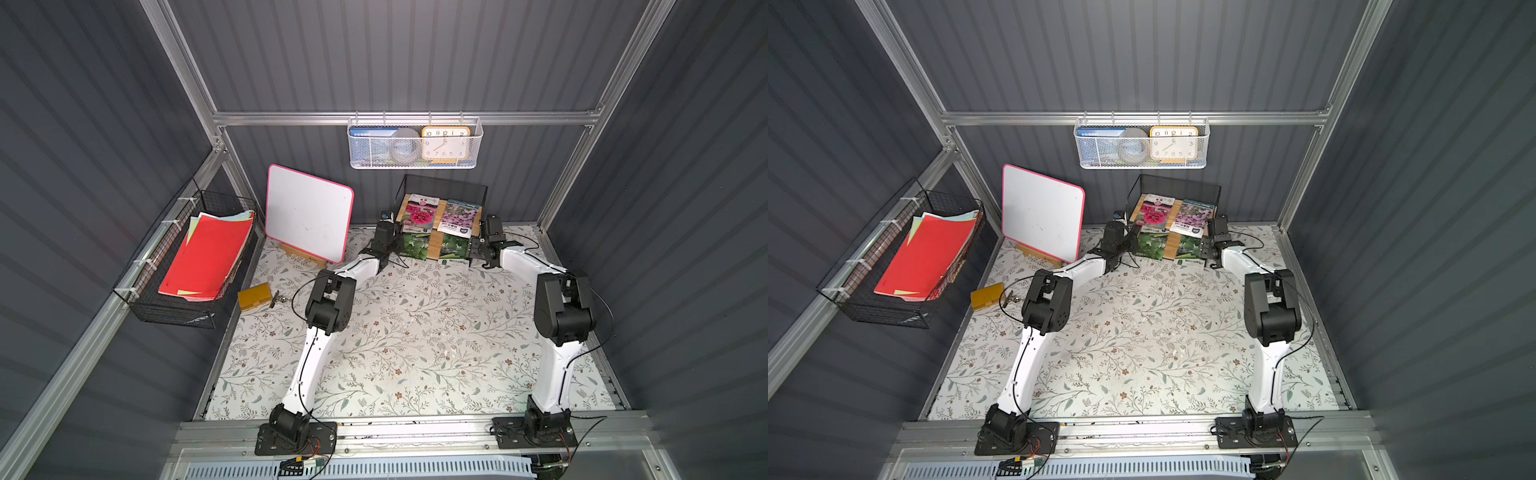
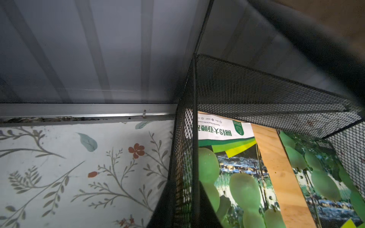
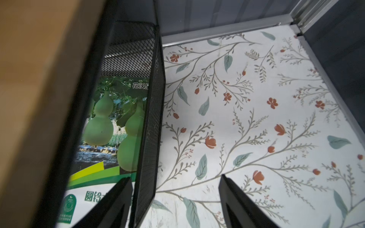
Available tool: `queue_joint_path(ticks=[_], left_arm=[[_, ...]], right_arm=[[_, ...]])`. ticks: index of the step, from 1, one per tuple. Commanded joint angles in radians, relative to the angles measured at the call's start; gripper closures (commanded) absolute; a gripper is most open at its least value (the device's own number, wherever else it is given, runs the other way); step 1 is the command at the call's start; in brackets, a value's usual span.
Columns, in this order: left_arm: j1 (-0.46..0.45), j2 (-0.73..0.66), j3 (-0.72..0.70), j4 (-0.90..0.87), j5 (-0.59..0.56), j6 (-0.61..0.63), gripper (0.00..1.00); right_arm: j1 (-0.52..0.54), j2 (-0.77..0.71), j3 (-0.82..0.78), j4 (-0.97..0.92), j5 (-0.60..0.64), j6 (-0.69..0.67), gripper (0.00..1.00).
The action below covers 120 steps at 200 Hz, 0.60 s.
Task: Take the seed bag off the shelf
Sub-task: Move the shelf to the center of the board.
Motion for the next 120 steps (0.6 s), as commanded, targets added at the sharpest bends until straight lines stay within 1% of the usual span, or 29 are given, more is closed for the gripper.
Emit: queue_joint_path(ticks=[1,18,63,95,120], left_arm=[[0.001,0.029,0.011,-0.018,0.044,-0.070,1.00],[0.001,0.023,-0.002,-0.008,0.048,-0.070,1.00],[0.001,0.013,-0.032,0.031,0.049,-0.075,1.00],[0.001,-0.002,-0.062,0.056,0.059,-0.087,1.00],[0.000,-0.013,-0.084,0.068,0.070,-0.088,1.00]], right_arm=[[0.004,0.035,0.065,-0.100,0.026,0.013,0.28],[0.010,0.042,0.077,-0.128,0.023,0.031,0.29],[0.043,0.022,0.058,-0.152,0.052,0.120,0.38],[0.059,0.041,0.072,-0.139,0.061,0.173,0.49],[0.062,0.054,0.073,-0.124,0.074,0.190,0.63]])
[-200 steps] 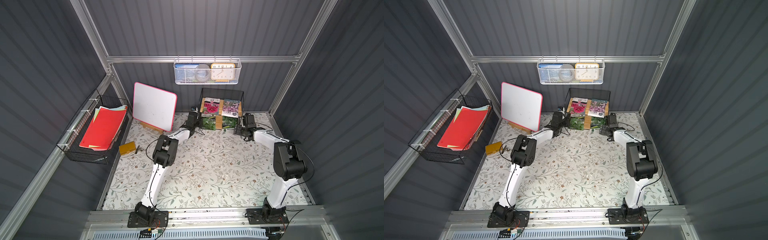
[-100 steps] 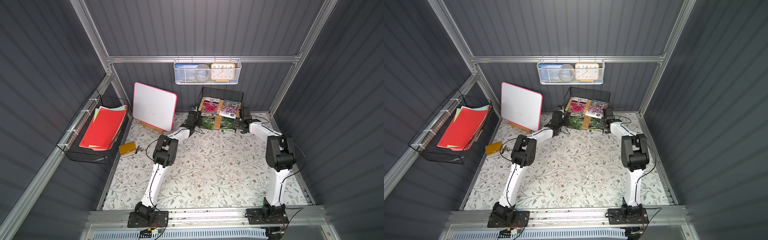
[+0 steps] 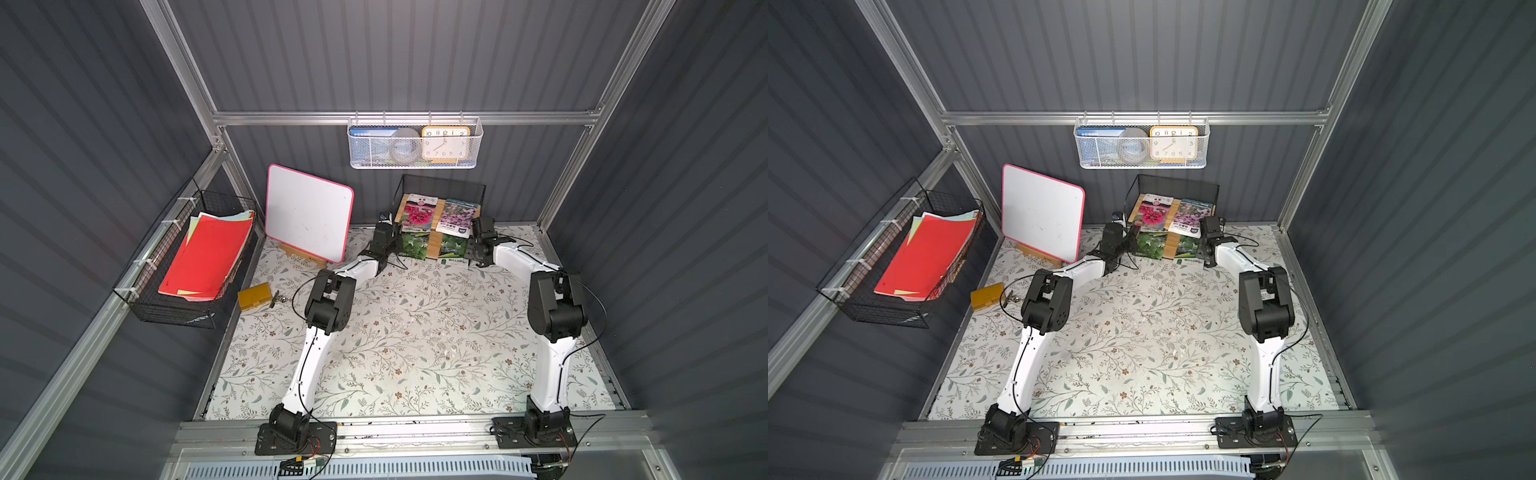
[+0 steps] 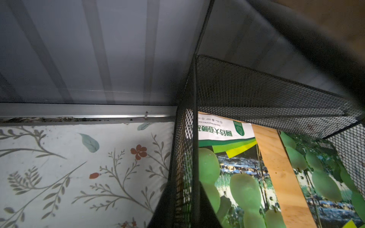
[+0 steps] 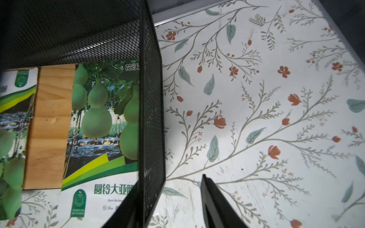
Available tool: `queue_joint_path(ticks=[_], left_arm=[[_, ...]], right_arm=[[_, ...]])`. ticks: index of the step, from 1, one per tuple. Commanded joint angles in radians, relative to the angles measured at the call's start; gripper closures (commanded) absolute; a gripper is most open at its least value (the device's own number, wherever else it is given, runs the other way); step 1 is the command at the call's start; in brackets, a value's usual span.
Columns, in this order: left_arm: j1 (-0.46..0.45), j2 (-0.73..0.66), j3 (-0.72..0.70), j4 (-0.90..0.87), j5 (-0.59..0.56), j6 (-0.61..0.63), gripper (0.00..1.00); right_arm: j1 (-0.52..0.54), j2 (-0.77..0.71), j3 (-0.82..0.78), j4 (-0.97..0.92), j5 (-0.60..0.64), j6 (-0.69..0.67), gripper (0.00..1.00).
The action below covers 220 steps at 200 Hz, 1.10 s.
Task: Take the seed bag off the shelf
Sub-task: Move the shelf to the center of the board.
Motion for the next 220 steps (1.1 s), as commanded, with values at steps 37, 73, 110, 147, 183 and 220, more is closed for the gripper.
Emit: queue_joint_path(ticks=[37,73,110,147,183,220], left_arm=[[-0.008,-0.014,-0.056,-0.001,0.074,-0.067,1.00],[-0.013,-0.027,-0.071,0.000,0.077,-0.066,1.00],[-0.023,-0.058,-0.079,-0.007,0.076,-0.058,1.00],[-0.041,-0.104,-0.094,-0.031,0.063,-0.050,1.00],[-0.054,-0.197,-0.201,0.001,0.037,-0.060,1.00],[-0.065,-0.308,-0.358,0.060,0.006,-0.076,1.00]], right_arm=[[0.018,0.030,0.002,-0.002,0.074,-0.013,0.77],[0.018,0.046,0.004,-0.001,0.070,-0.014,0.89],[0.019,0.058,0.005,-0.011,0.066,-0.007,1.00],[0.018,0.050,-0.012,-0.026,0.054,0.000,1.00],[0.018,-0.002,-0.078,-0.031,0.022,0.026,1.00],[0.028,-0.098,-0.234,0.021,-0.015,0.057,1.00]])
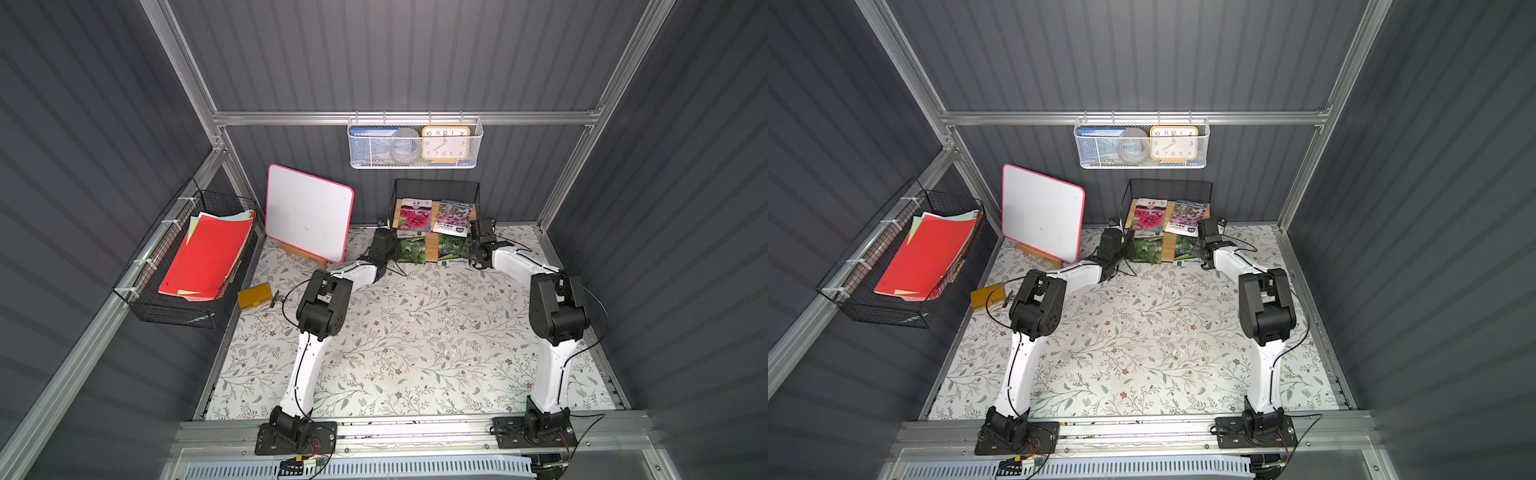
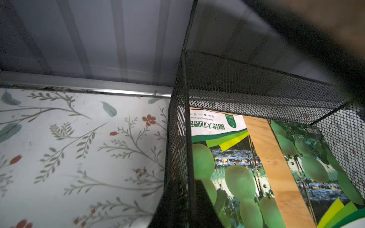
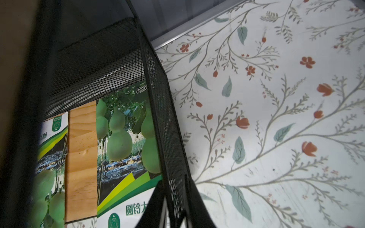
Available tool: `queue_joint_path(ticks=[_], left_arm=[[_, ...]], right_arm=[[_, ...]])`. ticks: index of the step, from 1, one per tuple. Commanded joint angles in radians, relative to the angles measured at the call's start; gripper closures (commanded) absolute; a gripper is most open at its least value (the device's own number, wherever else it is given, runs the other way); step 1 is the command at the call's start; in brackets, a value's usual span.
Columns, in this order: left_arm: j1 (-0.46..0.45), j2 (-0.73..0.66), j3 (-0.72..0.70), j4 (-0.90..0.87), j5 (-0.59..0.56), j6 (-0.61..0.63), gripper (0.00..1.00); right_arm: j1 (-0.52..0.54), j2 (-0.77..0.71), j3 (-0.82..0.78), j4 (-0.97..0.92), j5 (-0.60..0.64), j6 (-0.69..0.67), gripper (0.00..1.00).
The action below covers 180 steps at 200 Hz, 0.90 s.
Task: Take the seed bag off the shelf
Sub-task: Move the shelf to the center of the board.
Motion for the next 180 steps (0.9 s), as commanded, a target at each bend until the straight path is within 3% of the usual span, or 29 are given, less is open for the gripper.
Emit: queue_joint_path(ticks=[1,80,134,180], left_arm=[[-0.033,-0.108,-0.080,0.046,0.067,-0.041,1.00],[-0.081,-0.290,-0.486,0.259,-0.029,-0.122,1.00],[-0.108,-0.380,-0.675,0.346,-0.090,-0.225,1.00],[-0.132,-0.402,-0.747,0.365,-0.097,-0.260,1.00]], right_arm=[[0.013,-0.033,-0.112,-0.100,0.021,-0.059,1.00],[0.125,-0.163,-0.355,-0.021,0.017,0.015,1.00],[0.206,-0.174,-0.420,0.019,0.034,0.058,1.00],[0.252,-0.214,-0.494,0.033,0.065,0.088,1.00]])
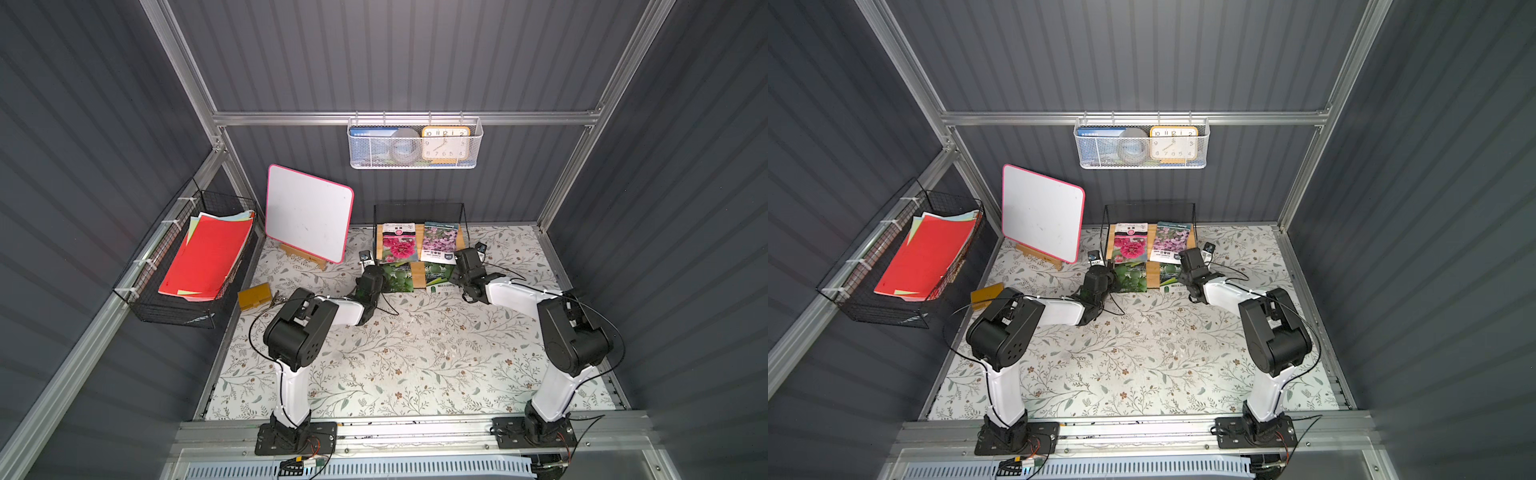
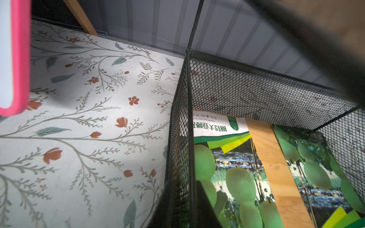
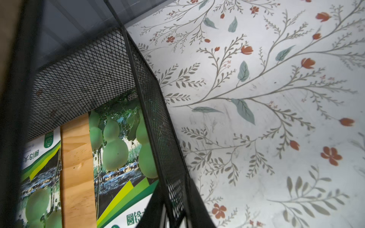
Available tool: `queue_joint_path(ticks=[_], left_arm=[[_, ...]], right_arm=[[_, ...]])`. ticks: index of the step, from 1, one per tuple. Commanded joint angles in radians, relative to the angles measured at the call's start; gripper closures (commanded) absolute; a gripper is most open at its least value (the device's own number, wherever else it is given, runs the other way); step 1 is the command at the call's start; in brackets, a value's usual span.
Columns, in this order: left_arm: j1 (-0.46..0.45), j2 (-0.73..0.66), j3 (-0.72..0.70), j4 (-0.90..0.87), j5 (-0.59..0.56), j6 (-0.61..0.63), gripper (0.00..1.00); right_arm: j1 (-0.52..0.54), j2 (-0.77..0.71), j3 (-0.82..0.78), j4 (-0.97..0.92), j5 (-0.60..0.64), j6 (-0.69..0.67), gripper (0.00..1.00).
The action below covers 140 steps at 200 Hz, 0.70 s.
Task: Take the seed bag off the shelf
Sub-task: Move the shelf to the center of the board.
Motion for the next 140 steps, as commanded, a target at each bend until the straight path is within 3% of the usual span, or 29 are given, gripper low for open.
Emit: queue_joint_path(ticks=[1,59,140], left_arm=[[-0.058,-0.023,-0.025,0.021,0.136,-0.154,1.00],[-0.087,-0.027,-0.068,0.028,0.112,-0.193,1.00],[-0.116,-0.014,-0.058,-0.021,0.081,-0.224,0.98]], right_arm=[[0.057,0.023,-0.077,-0.163,-0.054,-0.031,1.00],[0.075,-0.011,-0.165,-0.139,-0.028,-0.001,1.00],[0.075,0.026,-0.144,-0.155,-0.016,-0.003,1.00]])
